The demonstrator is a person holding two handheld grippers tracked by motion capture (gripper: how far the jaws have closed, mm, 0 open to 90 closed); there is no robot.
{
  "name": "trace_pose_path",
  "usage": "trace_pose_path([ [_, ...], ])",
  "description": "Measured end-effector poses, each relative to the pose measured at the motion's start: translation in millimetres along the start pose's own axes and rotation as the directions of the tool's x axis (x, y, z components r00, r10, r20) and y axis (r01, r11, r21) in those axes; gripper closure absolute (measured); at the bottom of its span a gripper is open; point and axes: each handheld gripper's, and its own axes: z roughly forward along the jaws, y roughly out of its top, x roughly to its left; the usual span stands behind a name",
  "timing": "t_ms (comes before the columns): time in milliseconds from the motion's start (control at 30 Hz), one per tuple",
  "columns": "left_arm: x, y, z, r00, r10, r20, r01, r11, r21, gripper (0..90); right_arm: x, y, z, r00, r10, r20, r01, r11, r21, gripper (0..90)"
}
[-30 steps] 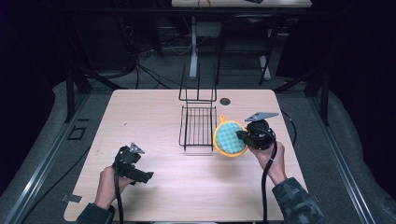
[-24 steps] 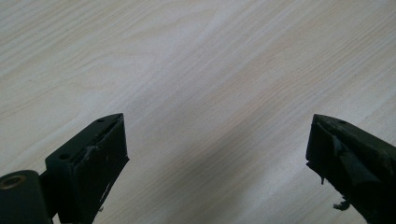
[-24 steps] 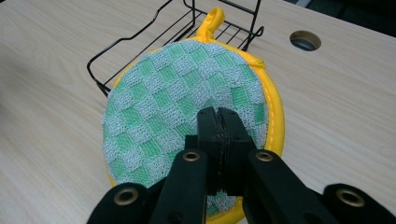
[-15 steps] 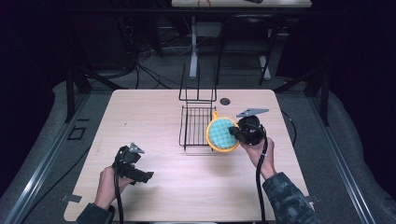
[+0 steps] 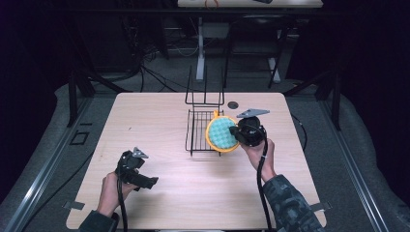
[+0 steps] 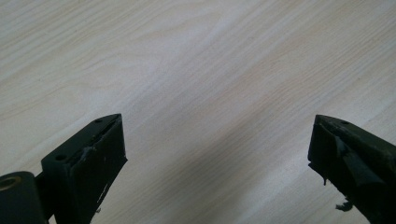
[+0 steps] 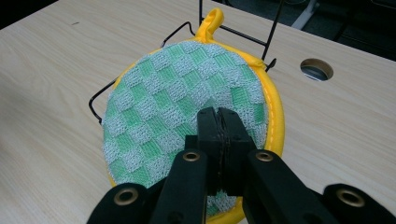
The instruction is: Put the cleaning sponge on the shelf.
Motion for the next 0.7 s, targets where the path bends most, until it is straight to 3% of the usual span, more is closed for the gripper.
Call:
trace_pose_path([
  [233, -1.9, 2.1, 0.5, 1.0, -0.005, 0.0, 0.005, 0.9999, -0.01, 3.6, -0.8, 4.4, 9.7, 0.9995, 0.031, -0.006, -0.031, 0.999, -0.01, 89.2],
  [400, -1.3, 1.9, 0.5, 1.0, -0.002, 0.001, 0.002, 1.0, -0.005, 3.4, 3.2, 6.5, 17.8, 0.9998, 0.016, 0.009, -0.016, 1.0, -0.008, 89.2],
  [700, -1.6, 2.4, 0.0, 1.0, -0.003, 0.0, 0.003, 0.9999, -0.017, 3.3, 11.7, 7.9, 34.4, 0.9987, 0.044, 0.026, -0.044, 0.999, -0.016, 89.2],
])
